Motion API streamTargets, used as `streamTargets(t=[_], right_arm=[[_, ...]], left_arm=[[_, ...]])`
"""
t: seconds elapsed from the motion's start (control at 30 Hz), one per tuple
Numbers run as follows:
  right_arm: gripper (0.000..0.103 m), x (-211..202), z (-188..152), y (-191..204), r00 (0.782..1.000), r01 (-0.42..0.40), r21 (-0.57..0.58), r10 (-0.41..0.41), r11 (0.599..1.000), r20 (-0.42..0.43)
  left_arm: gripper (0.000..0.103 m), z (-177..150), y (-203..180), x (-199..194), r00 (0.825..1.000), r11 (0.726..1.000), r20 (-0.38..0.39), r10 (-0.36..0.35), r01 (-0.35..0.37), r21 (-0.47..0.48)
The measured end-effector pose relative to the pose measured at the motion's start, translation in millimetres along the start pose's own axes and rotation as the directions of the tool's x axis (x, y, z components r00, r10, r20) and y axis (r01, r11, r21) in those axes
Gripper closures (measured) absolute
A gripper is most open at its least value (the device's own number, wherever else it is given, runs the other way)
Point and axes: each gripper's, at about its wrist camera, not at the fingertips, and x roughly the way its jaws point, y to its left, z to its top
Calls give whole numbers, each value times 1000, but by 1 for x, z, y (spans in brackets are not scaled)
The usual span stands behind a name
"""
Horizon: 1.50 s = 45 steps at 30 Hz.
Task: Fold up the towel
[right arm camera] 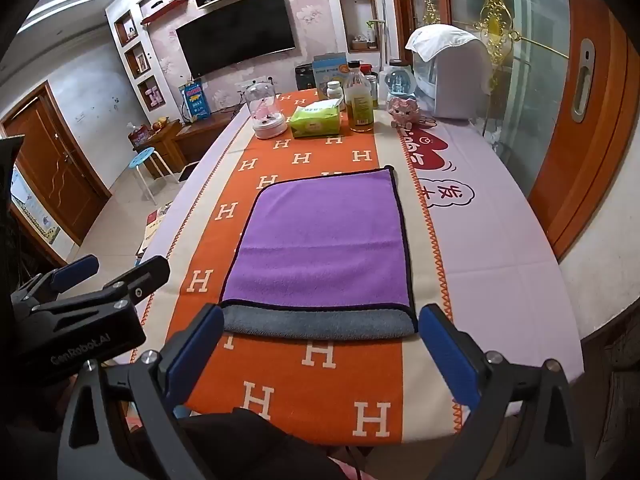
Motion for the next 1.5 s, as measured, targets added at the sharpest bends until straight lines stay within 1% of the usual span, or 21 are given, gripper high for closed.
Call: streamTargets(t=[0.2, 0.23, 0.47, 0.97, 1.33, 1.5], right_arm=[[5, 0, 0, 0, 1000, 1, -3, -1, 1000, -1], [5, 0, 0, 0, 1000, 0, -3, 0, 1000, -1], [5, 0, 0, 0, 1000, 3, -3, -3, 1000, -2], [5, 1, 1, 1, 1000, 5, -3, -5, 1000, -4], [5, 4, 1, 3, 1000, 9, -10, -9, 1000, -4], [5, 2, -3, 7, 1000, 6, -27, -6, 1000, 11]], left_arm=[[1, 2, 1, 3, 1000, 1000, -9, -5, 5, -1], [1, 2, -2, 0, 1000, 1000, 7, -2, 2, 0], [1, 8, -3, 5, 1000, 1000, 6, 4, -4, -1], [1, 6, -6, 6, 1000, 1000, 9, 6, -6, 2], [1, 5, 4, 5, 1000, 1000, 8, 10, -10, -6], [1, 5, 7, 6, 1000, 1000, 5, 7, -7, -8]])
